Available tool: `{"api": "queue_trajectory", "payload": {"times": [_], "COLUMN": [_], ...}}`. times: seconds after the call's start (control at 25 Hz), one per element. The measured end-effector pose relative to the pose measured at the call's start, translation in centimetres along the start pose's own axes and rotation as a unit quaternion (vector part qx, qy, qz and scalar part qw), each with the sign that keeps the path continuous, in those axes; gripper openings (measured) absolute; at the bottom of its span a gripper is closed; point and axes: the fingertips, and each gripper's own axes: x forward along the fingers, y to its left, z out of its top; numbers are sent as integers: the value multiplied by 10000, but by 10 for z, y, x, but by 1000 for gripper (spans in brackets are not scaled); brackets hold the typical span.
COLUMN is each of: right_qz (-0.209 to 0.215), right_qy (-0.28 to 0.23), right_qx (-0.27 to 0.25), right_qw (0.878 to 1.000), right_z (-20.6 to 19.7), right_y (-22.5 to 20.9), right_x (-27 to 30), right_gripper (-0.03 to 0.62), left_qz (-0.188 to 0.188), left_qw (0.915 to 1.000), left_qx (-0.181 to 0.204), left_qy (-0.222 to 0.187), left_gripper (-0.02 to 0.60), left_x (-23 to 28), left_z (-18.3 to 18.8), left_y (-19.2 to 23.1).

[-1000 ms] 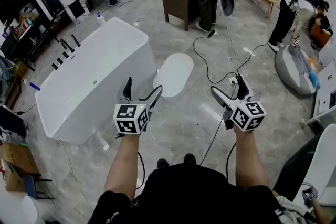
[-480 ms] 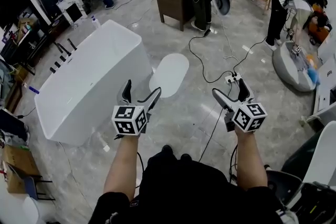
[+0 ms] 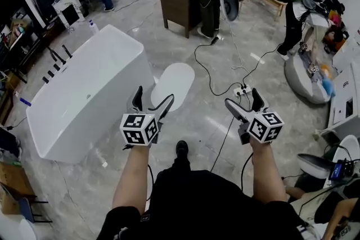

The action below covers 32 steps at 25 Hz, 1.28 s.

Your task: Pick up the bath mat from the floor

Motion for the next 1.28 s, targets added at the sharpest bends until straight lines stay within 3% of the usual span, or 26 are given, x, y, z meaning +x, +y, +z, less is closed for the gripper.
{"api": "queue_trajectory", "payload": {"times": [0.32,0.6,0.92,1.28], "right_qz": [-241,-310,-394,-165], "right_qy": [80,370,369,374], "right_qx": [85,69,42,177], "right_qw": [9996,9988,9985,9990], "right_z": [14,20,39,47], "right_y": [-38,-50,-59,-88], "right_x": [76,152,196,255], "right_gripper": [583,583,583,583], "left_qz": [-215,-329,-429,-307], "left_qw": [9998,9988,9985,9992], "left_qx": [-40,-339,-337,-181], "left_qy": [9,100,94,202], "left_gripper": [506,505,505,505], "left_x": [83,149,181,224], "left_z": [10,13,25,36], "left_y": [48,103,134,156]}}
